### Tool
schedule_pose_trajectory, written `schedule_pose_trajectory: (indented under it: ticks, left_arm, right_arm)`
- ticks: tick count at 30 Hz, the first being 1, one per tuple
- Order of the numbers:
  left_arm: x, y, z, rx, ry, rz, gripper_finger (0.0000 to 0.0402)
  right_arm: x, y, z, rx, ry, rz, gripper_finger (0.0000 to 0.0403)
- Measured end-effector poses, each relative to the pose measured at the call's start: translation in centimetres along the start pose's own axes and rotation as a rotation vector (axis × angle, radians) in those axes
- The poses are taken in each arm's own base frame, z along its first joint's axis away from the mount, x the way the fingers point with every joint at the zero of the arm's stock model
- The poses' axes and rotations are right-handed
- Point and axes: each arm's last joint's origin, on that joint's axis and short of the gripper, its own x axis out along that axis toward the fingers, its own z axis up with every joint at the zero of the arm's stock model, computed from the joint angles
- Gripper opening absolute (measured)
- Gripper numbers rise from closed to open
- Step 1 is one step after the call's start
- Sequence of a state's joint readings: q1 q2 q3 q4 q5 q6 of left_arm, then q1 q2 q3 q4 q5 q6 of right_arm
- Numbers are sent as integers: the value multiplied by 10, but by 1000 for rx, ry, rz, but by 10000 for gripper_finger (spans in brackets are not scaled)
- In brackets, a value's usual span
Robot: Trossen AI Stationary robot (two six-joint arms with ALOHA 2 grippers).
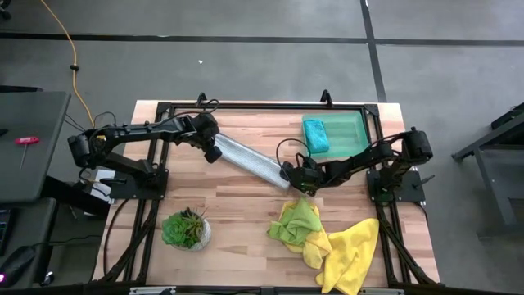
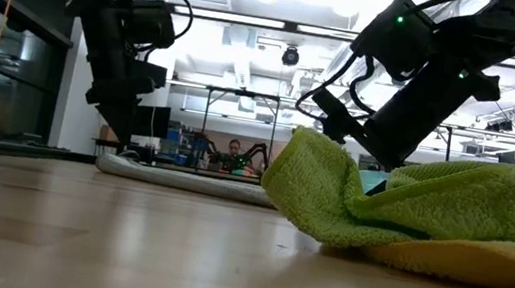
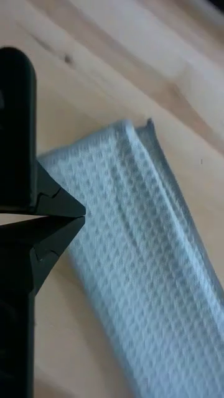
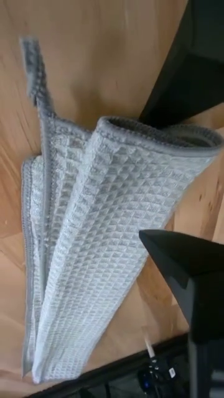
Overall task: Fold microfiber towels
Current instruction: Fold the gray towel
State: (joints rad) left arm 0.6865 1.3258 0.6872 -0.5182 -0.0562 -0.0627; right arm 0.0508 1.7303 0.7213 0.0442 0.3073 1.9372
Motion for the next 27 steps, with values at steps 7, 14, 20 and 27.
schedule_pose_trajectory:
  ticks: [7, 14, 20, 27]
  left_arm:
    - [-4, -1, 5, -4, -3, -24, 0]
    - [-42, -2, 34, 47, -142, -82, 0]
    - [-86, -7, 44, 113, -328, -148, 0]
    - [-111, -25, 42, 170, -476, -212, 0]
  right_arm:
    - [2, -3, 2, -9, -17, -28, 141]
    - [-3, -5, 3, -151, -27, -58, 11]
    - [-36, -10, 17, -301, -56, -184, 5]
    - [-93, -14, 32, -418, -10, -291, 3]
